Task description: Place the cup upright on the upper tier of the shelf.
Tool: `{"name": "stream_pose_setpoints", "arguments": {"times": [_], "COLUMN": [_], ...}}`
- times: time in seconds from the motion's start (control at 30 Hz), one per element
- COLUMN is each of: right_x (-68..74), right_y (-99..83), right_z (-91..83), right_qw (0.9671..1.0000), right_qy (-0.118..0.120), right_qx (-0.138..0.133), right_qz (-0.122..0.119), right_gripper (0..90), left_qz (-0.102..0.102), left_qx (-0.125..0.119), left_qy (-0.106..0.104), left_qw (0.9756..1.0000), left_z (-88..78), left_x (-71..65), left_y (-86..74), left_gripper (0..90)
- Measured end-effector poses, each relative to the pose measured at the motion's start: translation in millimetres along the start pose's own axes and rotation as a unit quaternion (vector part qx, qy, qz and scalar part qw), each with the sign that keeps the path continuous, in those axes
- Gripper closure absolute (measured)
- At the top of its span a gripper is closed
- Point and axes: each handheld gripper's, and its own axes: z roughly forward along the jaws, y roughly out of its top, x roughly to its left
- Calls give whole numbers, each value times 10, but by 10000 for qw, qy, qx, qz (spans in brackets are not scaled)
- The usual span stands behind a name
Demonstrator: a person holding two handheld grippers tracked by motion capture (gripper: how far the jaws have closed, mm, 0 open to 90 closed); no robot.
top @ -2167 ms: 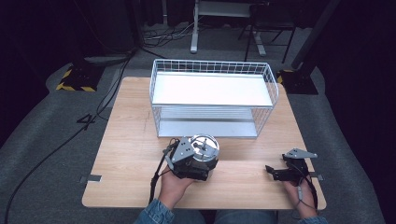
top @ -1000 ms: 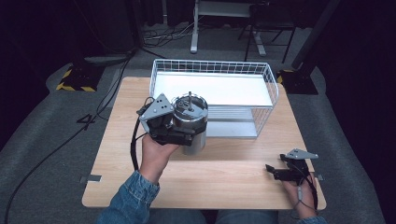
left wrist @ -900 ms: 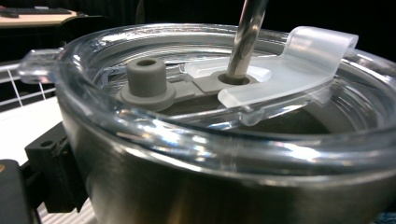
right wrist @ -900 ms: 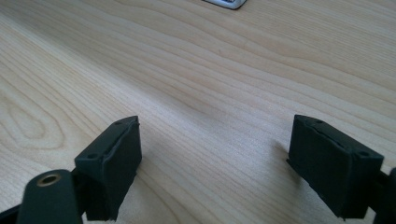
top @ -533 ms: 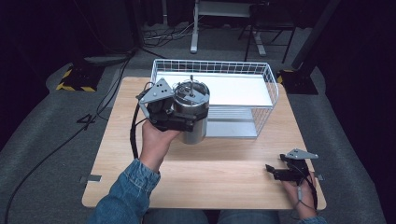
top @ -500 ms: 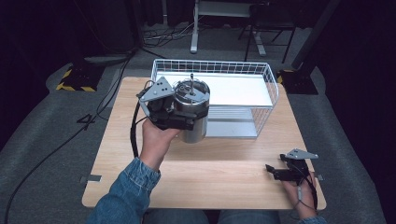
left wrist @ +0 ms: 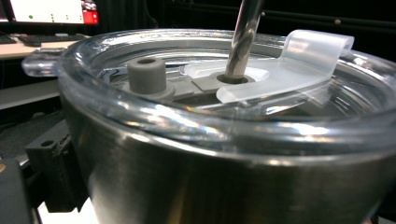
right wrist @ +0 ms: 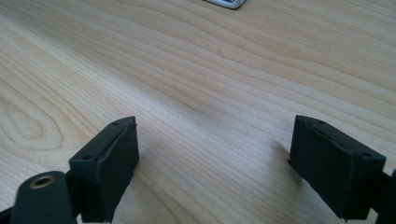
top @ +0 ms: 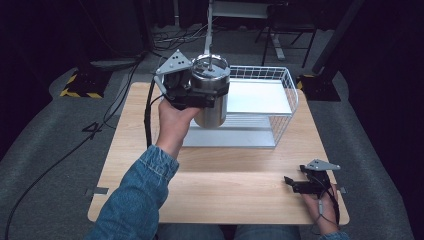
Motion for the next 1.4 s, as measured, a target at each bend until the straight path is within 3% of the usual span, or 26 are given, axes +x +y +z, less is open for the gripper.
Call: {"name": "stream_pose_setpoints", "arguments": {"times": [0.57,0.8,1.17,1.4], "right_x": [1,1,0,0], "right_y": [0,-1,-1,-2], "right_z": [0,-3,-3,-4], "right_qw": [10000,10000,10000,10000], "right_qy": [9,6,9,16], "right_qx": [-9,-10,-14,-27], "right_qz": [21,11,22,0], "right_gripper": [163,170,176,181], "left_qz": [-145,-229,-239,-221], "left_qx": [-111,-131,-75,209], "left_qy": [232,232,525,631], "left_qw": [9996,9994,9983,9975], "left_z": [439,597,837,972], "left_x": [215,306,371,414], "left_y": [336,372,389,311], "left_gripper": [31,31,31,31]}}
